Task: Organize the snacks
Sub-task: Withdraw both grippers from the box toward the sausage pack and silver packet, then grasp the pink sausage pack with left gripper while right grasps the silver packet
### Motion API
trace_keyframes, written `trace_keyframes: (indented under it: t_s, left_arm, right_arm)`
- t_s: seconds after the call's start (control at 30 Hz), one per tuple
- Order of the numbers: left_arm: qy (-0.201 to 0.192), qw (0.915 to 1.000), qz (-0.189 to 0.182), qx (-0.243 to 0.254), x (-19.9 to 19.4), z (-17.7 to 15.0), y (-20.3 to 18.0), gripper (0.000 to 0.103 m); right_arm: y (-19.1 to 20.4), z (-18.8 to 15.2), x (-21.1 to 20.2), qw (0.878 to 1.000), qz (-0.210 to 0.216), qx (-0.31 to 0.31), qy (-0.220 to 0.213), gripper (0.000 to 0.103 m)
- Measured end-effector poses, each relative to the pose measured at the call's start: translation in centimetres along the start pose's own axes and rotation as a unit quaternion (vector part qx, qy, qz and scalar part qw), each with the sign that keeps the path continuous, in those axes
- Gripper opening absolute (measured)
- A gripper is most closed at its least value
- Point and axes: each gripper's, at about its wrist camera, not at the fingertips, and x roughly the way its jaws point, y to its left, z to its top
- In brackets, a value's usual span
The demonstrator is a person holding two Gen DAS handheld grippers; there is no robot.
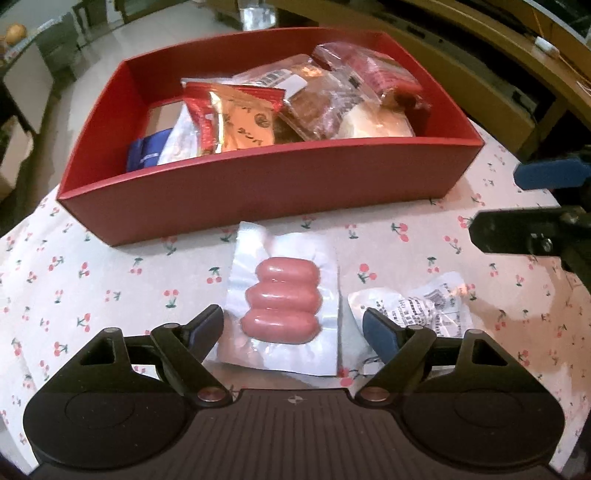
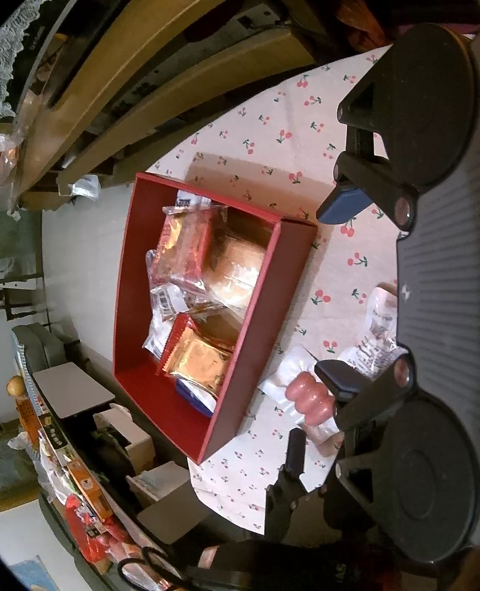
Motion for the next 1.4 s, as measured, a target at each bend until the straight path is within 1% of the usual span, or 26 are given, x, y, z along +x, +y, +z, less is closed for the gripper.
trace_keyframes:
  t_s: [0.13, 0.2, 0.23, 0.3, 0.37, 0.47, 0.57, 0.73, 0.87, 0.97, 1.0, 1.03, 1.1, 1.17, 1.27, 1.33, 1.4]
  left_arm:
    - [0.006, 0.9992, -0.002, -0.039, 0.9, 0.9, 0.9, 0.086]
    - [0.003, 0.9989, 0.009, -0.047, 1.2, 1.2, 0.9, 0.086]
    - [0.003, 0.9989, 0.016, -0.045, 1.2, 1.3, 0.7, 0.084]
    - [0.000, 0.9988, 0.028, -0.041, 1.1, 1.2, 0.5, 0.077]
    - [0.003, 0.9982, 0.028, -0.053, 0.9, 1.2, 0.7, 0.076]
    - [0.009, 0.9976, 0.037, -0.058, 0.5, 0.6, 1.1, 0.076]
    - [0.014, 0.9966, 0.031, -0.075, -0.2, -0.4, 1.7, 0.075]
    - [0.014, 0.9955, 0.027, -0.090, -1.6, -2.3, 2.8, 0.075]
    - [0.023, 0.9944, 0.018, -0.101, -2.2, -3.7, 3.6, 0.075]
    - [0.027, 0.9946, 0.015, -0.099, -2.5, -4.3, 3.8, 0.076]
    - [0.027, 0.9947, 0.016, -0.098, -2.1, -4.0, 3.8, 0.076]
    - [0.028, 0.9947, 0.017, -0.098, -2.0, -4.0, 3.8, 0.076]
    - [0.029, 0.9948, 0.022, -0.095, -2.1, -4.2, 3.8, 0.076]
    - [0.030, 0.9955, 0.031, -0.085, -2.0, -4.3, 3.6, 0.077]
    - [0.029, 0.9962, 0.034, -0.075, -1.8, -4.2, 3.4, 0.077]
    - [0.028, 0.9963, 0.037, -0.072, -1.7, -4.1, 3.4, 0.082]
    - [0.030, 0.9963, 0.039, -0.070, -1.4, -4.1, 3.3, 0.089]
  right_arm:
    - [0.4, -0.3, 0.6, 1.000, 0.004, -0.013, 0.014, 0.099]
    - [0.6, -0.6, 1.2, 0.999, 0.009, -0.027, 0.031, 0.099]
    - [0.7, -0.8, 1.4, 0.999, 0.010, -0.033, 0.037, 0.099]
    - [0.8, -1.2, 1.9, 0.998, 0.011, -0.046, 0.049, 0.099]
    - [0.8, -1.5, 2.2, 0.997, 0.015, -0.053, 0.057, 0.099]
    - [0.8, -1.9, 2.5, 0.996, 0.023, -0.062, 0.066, 0.099]
    - [1.4, -2.2, 3.1, 0.993, 0.032, -0.086, 0.077, 0.099]
    - [2.6, -2.4, 4.1, 0.986, 0.051, -0.135, 0.087, 0.099]
    - [4.3, -2.4, 5.1, 0.977, 0.068, -0.180, 0.092, 0.099]
    - [5.6, -2.4, 6.3, 0.969, 0.077, -0.212, 0.102, 0.099]
    - [5.9, -2.5, 6.9, 0.967, 0.076, -0.220, 0.108, 0.100]
    - [6.2, -2.6, 7.3, 0.965, 0.073, -0.227, 0.109, 0.102]
    - [6.9, -2.7, 7.6, 0.962, 0.065, -0.246, 0.101, 0.103]
    - [7.0, -2.8, 7.7, 0.962, 0.065, -0.247, 0.099, 0.103]
    - [6.8, -2.9, 7.7, 0.965, 0.061, -0.238, 0.093, 0.103]
    - [6.8, -3.2, 8.1, 0.965, 0.051, -0.238, 0.099, 0.103]
    - [6.8, -3.1, 8.0, 0.966, 0.051, -0.234, 0.097, 0.103]
